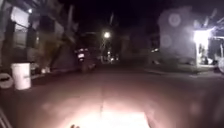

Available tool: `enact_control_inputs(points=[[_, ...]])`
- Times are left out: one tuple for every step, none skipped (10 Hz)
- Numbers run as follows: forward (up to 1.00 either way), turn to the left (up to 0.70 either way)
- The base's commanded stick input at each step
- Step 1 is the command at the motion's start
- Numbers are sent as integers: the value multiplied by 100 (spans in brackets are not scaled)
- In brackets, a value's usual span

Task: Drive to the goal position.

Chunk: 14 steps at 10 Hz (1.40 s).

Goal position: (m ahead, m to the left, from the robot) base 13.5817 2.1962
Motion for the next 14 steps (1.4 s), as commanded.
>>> enact_control_inputs(points=[[100,0],[100,0],[100,0],[100,0],[100,0],[100,0],[100,-3],[100,-25],[100,-27],[100,-20],[100,-2],[100,0],[100,0],[100,0]])
